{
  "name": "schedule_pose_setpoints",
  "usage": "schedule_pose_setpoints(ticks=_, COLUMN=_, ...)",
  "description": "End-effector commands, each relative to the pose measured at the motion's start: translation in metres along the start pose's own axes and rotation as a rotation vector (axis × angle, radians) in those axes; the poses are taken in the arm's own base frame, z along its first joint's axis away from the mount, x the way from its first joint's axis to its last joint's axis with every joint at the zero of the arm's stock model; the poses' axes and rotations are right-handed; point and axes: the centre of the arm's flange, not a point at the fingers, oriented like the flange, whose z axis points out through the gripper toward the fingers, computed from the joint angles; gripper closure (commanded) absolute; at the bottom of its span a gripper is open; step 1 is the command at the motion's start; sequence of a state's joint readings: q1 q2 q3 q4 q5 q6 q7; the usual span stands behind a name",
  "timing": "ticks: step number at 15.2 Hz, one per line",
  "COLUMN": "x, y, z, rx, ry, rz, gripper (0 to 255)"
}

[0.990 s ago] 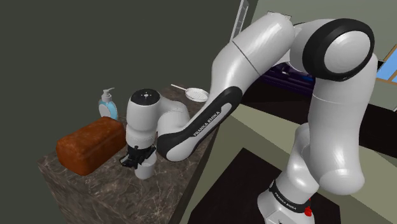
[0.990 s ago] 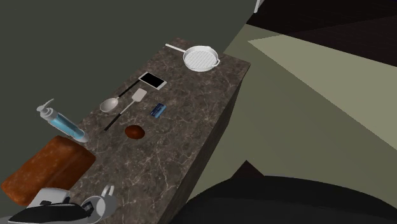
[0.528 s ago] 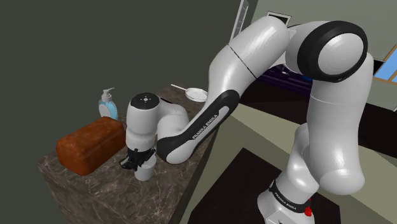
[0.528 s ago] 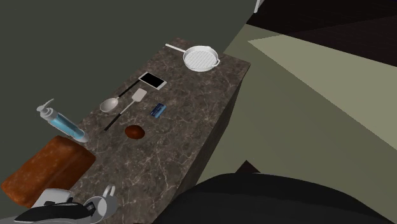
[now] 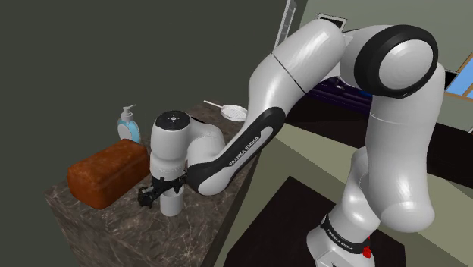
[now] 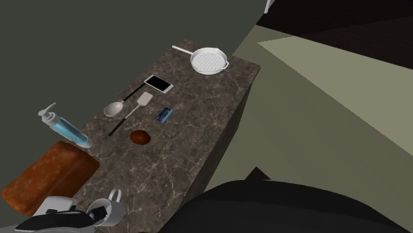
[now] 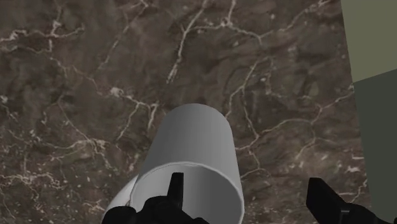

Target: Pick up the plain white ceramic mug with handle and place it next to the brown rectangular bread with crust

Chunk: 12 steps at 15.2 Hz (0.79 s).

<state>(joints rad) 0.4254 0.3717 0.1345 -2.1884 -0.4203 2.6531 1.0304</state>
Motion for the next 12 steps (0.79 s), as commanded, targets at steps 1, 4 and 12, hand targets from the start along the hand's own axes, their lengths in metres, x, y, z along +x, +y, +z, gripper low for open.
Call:
schedule_pose_setpoints(ticks=1, x=0.0, y=0.0, z=-0.013, rx=0.0, ry=0.0, rz=0.0, gripper=0)
schedule_pose_setpoints(ticks=4, x=0.0, y=0.0, z=-0.05, rx=0.0, ry=0.0, rz=0.0, gripper=0)
schedule_pose_setpoints(ticks=12, x=0.0, y=0.0, z=-0.05, rx=0.0, ry=0.0, rz=0.0, gripper=0)
